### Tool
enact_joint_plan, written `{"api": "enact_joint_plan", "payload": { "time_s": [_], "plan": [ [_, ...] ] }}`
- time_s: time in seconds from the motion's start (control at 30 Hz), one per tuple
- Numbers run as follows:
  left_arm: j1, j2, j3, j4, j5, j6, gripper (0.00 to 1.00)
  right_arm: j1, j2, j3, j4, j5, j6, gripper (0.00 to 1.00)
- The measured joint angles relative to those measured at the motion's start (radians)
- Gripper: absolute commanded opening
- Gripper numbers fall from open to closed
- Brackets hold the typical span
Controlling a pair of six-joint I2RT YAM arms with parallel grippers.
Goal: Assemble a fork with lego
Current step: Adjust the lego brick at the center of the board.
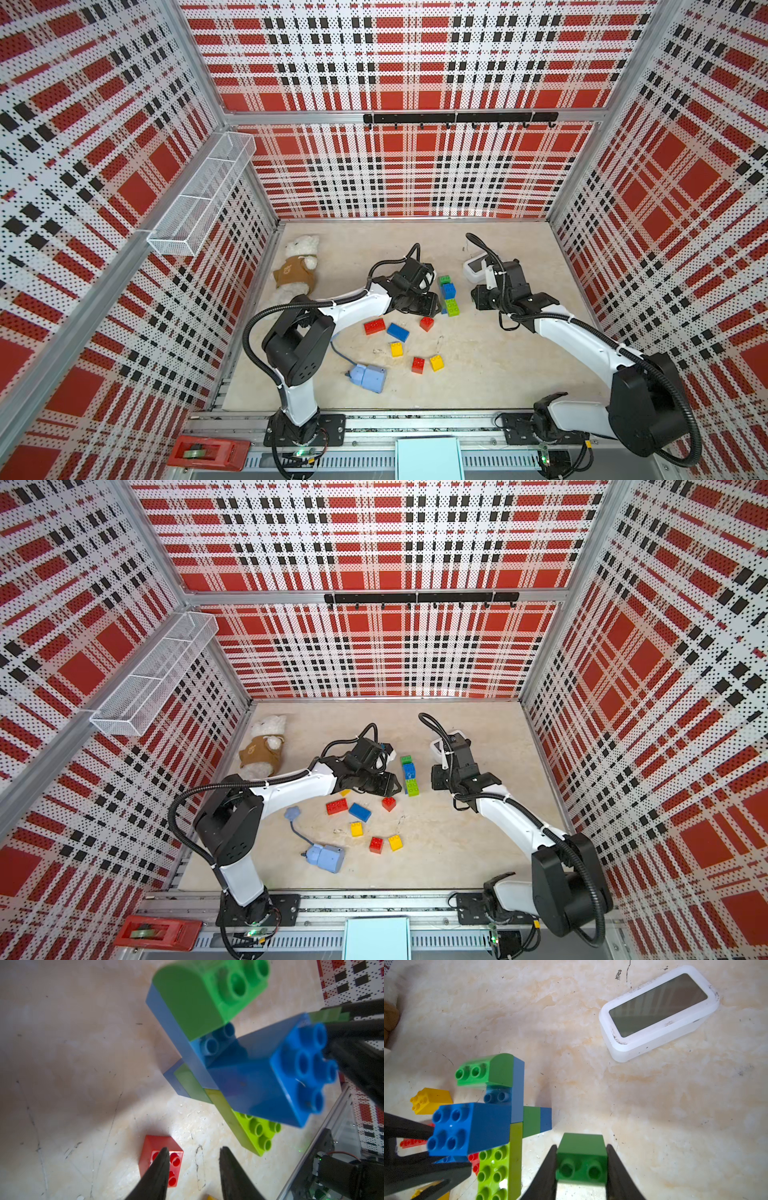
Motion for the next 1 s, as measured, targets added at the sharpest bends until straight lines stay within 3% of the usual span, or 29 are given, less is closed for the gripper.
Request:
{"api": "enact_joint_plan", "payload": {
  "time_s": [0.3, 0.63, 1.0],
  "plan": [
    [-0.034, -0.001, -0.015, 0.055, -0.072, -0.053, 0.50, -0.002, -0.010, 0.000, -0.007, 0.002, -0.004, 0.00],
    [-0.057, 0.003, -0.014, 0.066, -0.078, -0.062, 0.50, -0.005, -0.010, 0.000, -0.008, 0.002, -0.007, 0.00],
    [-0.071, 0.019, -0.013, 0.079, -0.079, -0.070, 0.61, -0.005, -0.014, 0.000, -0.008, 0.002, -0.006, 0.00]
  ]
}}
